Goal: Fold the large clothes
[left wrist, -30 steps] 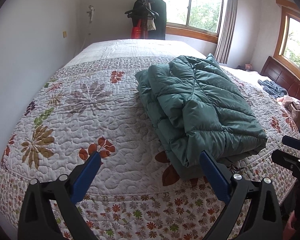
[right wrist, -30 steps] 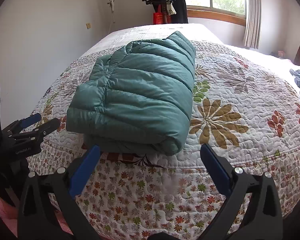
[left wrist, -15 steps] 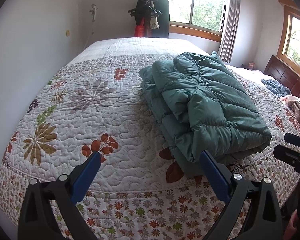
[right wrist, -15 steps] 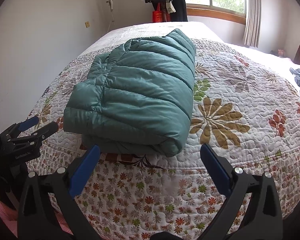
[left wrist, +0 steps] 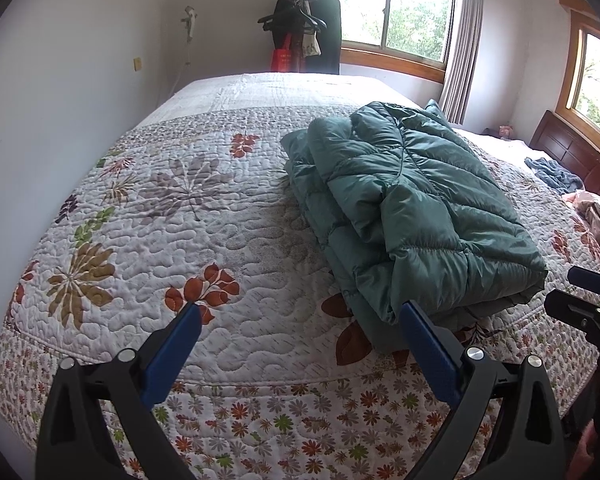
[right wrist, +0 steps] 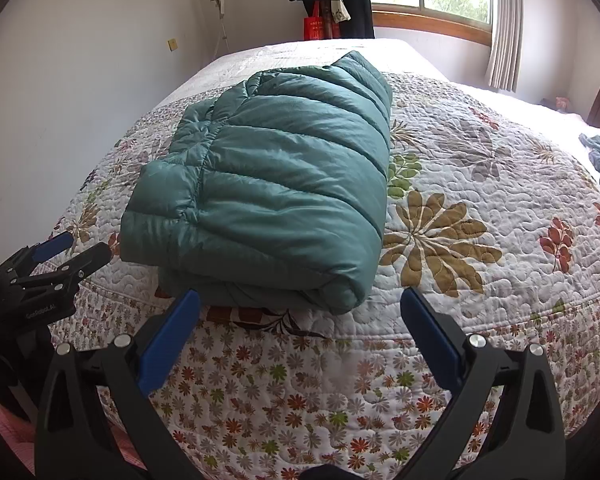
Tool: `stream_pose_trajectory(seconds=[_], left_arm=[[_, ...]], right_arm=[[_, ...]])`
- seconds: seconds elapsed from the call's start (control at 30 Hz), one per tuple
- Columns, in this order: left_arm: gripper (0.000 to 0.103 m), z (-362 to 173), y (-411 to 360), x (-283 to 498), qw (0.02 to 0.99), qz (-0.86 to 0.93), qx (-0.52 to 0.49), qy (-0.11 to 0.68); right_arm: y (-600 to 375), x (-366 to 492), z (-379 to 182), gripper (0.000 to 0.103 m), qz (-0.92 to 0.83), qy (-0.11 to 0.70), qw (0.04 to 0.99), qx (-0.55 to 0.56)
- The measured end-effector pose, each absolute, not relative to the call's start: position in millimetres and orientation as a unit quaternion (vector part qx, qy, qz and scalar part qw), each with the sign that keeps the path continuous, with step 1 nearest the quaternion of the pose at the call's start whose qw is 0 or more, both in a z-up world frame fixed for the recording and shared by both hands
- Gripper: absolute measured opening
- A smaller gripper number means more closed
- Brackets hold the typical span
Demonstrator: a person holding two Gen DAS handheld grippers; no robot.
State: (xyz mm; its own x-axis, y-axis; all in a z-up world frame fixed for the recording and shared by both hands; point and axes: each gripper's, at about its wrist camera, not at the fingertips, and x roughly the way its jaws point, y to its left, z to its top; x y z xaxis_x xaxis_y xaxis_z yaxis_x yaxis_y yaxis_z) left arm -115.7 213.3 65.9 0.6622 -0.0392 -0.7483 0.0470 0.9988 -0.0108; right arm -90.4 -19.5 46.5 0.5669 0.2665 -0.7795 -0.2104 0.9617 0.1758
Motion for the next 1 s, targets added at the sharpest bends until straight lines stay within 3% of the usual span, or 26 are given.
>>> stream_pose_trajectory(seconds=[1.0], left_arm=[[0.099,65.4,211.9,-115.5,0.912,-0.025,0.007,0.410]], right_arm=[[-20.3,-86.7,44.9,0.100,0.142,0.451,0.881,0.029]])
